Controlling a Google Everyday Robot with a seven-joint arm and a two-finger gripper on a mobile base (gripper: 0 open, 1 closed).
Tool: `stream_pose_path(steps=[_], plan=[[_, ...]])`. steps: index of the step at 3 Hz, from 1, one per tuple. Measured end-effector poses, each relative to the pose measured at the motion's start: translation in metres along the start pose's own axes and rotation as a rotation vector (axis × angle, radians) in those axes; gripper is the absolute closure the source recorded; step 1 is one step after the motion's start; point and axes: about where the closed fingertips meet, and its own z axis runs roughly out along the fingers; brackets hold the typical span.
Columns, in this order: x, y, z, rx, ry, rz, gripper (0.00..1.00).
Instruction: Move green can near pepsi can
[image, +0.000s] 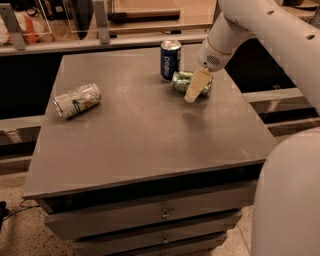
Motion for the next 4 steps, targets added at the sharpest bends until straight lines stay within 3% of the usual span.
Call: stream_pose_path(steps=[2,3,4], plan=[[0.008,0.001,-0.006,0.000,-0.015,0.005,0.00],[0.019,0.001,-0.015,-0.006,-0.068,-0.002,0.00],[0.045,0.000,-0.030,-0.024,-0.168,0.011,0.00]])
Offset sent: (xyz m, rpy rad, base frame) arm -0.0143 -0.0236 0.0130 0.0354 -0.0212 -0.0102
